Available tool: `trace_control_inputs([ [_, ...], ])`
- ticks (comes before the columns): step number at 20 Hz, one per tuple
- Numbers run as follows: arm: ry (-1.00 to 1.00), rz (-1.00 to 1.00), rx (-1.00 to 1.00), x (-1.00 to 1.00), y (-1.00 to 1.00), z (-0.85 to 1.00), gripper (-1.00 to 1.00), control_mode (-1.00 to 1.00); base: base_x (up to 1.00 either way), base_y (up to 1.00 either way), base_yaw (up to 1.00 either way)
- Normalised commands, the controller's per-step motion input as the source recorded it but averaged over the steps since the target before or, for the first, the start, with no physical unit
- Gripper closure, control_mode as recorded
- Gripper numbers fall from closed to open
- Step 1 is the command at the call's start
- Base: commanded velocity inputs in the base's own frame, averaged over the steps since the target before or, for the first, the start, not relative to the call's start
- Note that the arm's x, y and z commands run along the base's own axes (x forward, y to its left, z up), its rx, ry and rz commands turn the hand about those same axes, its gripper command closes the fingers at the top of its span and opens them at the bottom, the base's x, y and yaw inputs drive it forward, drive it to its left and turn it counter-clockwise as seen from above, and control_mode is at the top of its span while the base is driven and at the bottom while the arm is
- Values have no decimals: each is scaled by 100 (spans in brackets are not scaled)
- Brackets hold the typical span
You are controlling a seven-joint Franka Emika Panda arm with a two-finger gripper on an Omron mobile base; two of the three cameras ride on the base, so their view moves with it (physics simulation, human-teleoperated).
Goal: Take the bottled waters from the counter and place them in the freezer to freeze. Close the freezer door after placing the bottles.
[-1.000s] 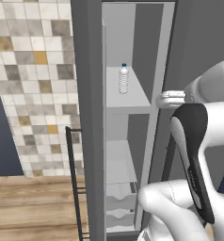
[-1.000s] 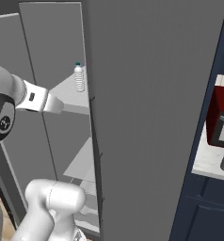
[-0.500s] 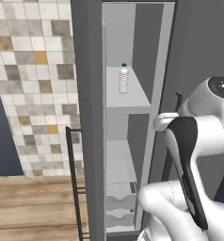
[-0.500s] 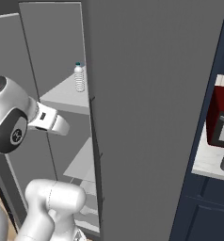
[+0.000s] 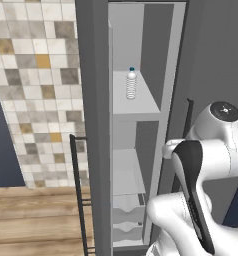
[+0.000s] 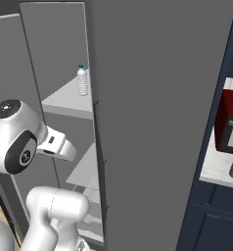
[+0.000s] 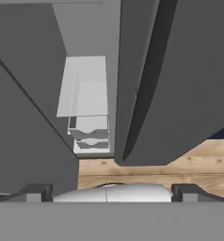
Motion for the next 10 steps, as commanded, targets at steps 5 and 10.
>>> trace_control_inputs([
  [5, 1, 0, 0, -2, 0, -3, -100, -100, 0, 0, 0],
  [10, 0, 0, 0, 0, 0, 0, -100, -100, 0, 0, 0],
])
